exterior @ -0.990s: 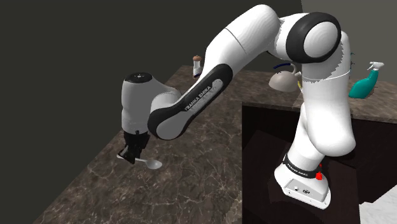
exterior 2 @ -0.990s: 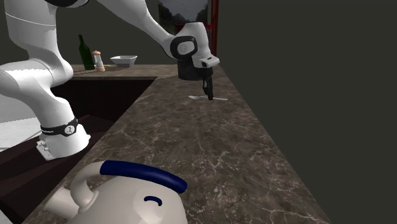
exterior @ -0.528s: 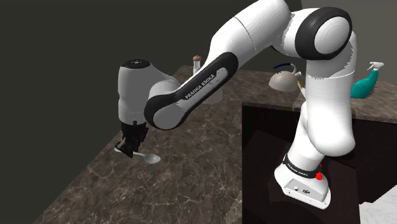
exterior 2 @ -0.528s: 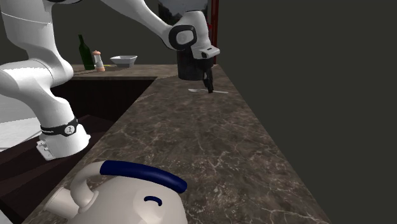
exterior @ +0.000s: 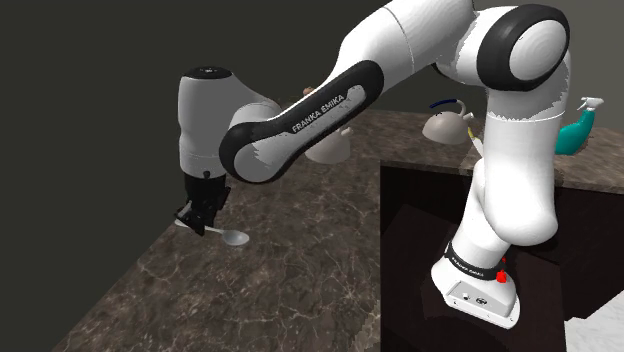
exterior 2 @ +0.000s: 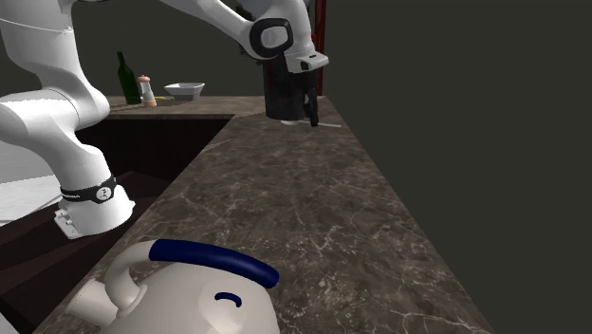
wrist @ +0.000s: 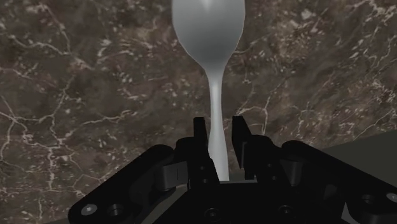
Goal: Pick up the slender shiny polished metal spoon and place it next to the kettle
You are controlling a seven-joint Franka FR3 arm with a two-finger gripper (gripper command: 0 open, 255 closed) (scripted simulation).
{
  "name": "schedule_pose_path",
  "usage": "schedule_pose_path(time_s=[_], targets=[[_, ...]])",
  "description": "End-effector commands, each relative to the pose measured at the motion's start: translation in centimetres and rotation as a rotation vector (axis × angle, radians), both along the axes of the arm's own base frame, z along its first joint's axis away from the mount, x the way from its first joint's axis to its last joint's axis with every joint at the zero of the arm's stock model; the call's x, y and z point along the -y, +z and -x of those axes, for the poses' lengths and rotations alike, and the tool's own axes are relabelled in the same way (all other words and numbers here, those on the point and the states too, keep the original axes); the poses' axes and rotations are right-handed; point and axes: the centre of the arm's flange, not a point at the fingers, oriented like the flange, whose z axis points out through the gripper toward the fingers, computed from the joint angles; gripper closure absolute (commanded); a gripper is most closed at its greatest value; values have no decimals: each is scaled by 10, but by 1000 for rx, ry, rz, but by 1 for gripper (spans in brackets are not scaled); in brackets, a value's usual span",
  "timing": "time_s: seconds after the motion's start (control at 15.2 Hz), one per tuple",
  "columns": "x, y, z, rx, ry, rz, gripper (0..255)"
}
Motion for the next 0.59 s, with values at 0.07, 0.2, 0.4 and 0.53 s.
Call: schedule_pose_path(time_s=[0.07, 0.2, 0.4, 0.53], targets=[[0, 16, -1, 0, 0, 0, 255], [0, 26, -1, 0, 0, 0, 255], [0, 42, -1, 0, 0, 0, 255], [0, 53, -1, 0, 0, 0, 255]])
